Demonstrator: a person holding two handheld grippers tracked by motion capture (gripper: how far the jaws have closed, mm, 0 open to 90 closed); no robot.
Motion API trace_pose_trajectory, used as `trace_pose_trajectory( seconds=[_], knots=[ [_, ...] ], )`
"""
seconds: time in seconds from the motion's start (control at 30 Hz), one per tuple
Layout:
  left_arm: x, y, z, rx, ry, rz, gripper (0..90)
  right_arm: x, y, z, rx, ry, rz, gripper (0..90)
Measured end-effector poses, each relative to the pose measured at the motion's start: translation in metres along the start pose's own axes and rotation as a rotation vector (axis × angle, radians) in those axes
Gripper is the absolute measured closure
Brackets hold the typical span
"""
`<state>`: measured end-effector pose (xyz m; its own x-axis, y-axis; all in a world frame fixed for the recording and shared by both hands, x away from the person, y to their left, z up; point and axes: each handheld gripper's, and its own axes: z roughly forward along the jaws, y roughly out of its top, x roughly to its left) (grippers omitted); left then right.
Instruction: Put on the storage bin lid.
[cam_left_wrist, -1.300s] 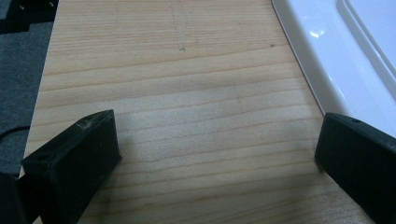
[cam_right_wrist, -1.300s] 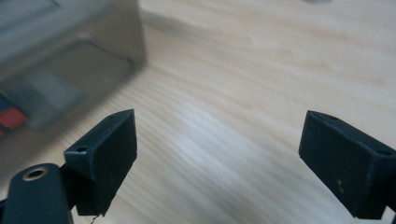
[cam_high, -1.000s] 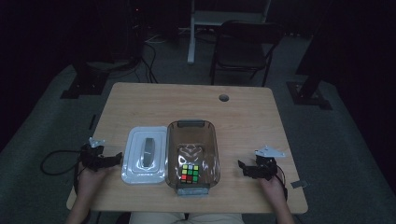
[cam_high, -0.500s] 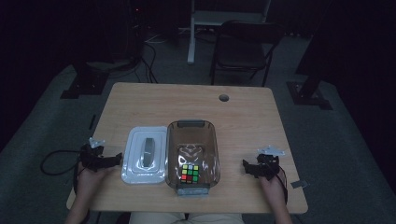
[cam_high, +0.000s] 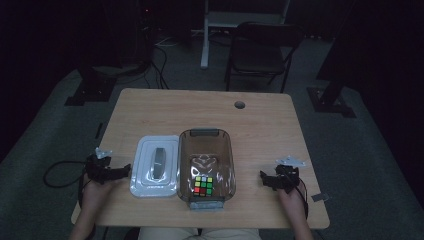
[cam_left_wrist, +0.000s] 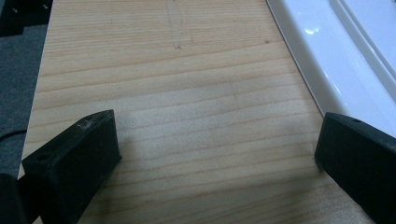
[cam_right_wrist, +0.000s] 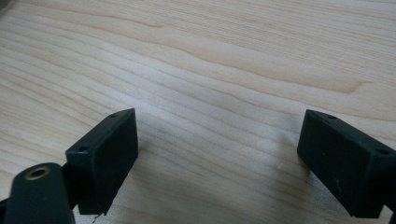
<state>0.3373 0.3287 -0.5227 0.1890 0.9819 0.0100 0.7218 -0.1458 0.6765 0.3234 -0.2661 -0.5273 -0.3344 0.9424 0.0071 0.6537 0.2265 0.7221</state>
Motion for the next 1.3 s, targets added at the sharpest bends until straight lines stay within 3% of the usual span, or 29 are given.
trace_pose_trajectory(
  seconds=[0.13,0.23,0.4,0.5,0.9,1.1,1.3],
  knots=[
    [0.001,0.002,-0.005,0.043,-0.005,-0.023,0.6,0.0,0.0,0.0,0.0,0.0,0.001,12.0],
    [0.002,0.001,-0.01,0.046,0.002,-0.038,0.6,0.0,0.0,0.0,0.0,0.0,0.001,12.0],
    [-0.005,0.005,-0.022,0.035,-0.019,-0.028,0.6,0.0,0.0,0.0,0.0,0.0,0.001,12.0],
    [-0.017,0.009,-0.031,0.024,-0.038,-0.004,0.6,0.0,0.0,0.0,0.0,0.0,0.001,12.0],
    [-0.079,0.024,-0.054,-0.009,-0.197,0.113,0.6,0.0,0.0,0.0,-0.001,-0.002,0.003,12.0],
    [-0.095,0.031,-0.052,-0.013,-0.241,0.127,0.6,0.001,0.0,0.0,-0.002,-0.002,-0.005,12.0],
    [-0.108,0.036,-0.043,-0.009,-0.256,0.137,0.6,0.007,0.003,-0.002,-0.019,-0.009,-0.024,12.0]
  ],
)
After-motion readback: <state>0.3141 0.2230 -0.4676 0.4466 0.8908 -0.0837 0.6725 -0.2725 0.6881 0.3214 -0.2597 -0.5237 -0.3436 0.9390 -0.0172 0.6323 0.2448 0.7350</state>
